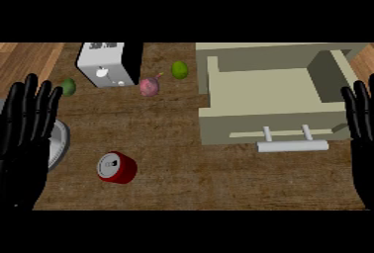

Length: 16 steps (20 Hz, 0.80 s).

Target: Pick up the can, place it into the drawer and close the drawer

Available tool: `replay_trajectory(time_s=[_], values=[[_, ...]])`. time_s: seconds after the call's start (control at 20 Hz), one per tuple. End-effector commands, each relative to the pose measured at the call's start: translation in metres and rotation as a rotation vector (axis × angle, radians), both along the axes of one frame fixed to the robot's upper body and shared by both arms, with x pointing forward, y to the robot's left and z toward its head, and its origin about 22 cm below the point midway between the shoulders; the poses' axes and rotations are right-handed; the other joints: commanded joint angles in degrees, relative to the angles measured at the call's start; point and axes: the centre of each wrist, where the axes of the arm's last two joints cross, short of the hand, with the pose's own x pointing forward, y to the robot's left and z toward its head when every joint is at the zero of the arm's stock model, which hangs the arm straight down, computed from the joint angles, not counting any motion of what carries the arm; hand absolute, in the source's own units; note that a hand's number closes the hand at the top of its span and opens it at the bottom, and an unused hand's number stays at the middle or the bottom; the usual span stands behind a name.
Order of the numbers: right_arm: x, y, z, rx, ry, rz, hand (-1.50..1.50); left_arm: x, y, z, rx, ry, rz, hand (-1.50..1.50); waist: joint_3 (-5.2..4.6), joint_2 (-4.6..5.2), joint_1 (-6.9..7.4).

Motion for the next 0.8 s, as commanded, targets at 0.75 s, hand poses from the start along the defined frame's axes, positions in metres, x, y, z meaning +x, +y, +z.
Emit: replay_trajectory(time_s=[0.75], values=[[-0.059,-0.032,-0.033,0.078,0.336,-0.188,-1.50,-0.055,0.081,0.001,0.119,0.402,-0.357,-1.50,-3.03,-0.36,1.24]])
